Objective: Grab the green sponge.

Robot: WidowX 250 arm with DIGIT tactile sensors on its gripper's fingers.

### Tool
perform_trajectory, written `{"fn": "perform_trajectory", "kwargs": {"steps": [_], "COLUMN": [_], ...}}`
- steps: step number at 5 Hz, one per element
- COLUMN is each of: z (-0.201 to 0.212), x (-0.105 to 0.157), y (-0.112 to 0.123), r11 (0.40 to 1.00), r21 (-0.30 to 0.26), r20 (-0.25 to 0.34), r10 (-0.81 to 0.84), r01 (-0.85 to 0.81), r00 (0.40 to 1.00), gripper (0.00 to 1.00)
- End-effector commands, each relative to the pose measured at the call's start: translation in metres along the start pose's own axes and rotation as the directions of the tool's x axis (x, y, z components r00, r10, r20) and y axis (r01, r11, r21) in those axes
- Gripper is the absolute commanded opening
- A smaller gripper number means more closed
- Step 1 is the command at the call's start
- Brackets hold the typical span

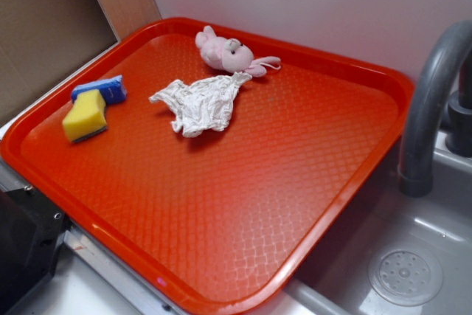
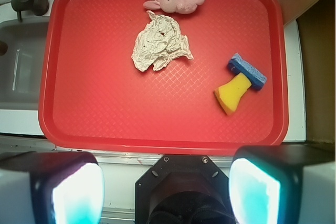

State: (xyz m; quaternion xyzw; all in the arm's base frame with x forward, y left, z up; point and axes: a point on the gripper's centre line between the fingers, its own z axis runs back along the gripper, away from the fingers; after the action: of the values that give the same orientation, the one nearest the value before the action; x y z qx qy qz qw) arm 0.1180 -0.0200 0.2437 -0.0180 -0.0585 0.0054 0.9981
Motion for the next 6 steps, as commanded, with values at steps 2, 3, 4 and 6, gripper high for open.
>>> {"fn": "perform_trajectory", "kwargs": {"steps": [2, 3, 4, 6], "z": [-0.025, -0.048, -0.073, -0.129], "x": [0.022, 0.036, 0.049, 0.064], "y": [0.022, 0.046, 0.077, 0.125], "r11": [0.967, 0.872, 0.731, 0.674], "r21": [-0.032, -0.022, 0.020, 0.126], "r20": [0.001, -0.028, -0.002, -0.061], "r10": [0.253, 0.488, 0.682, 0.738], "r01": [-0.253, -0.488, -0.682, -0.728], "r00": [0.967, 0.873, 0.731, 0.672], "gripper": [1.00, 1.00, 1.00, 1.00]}}
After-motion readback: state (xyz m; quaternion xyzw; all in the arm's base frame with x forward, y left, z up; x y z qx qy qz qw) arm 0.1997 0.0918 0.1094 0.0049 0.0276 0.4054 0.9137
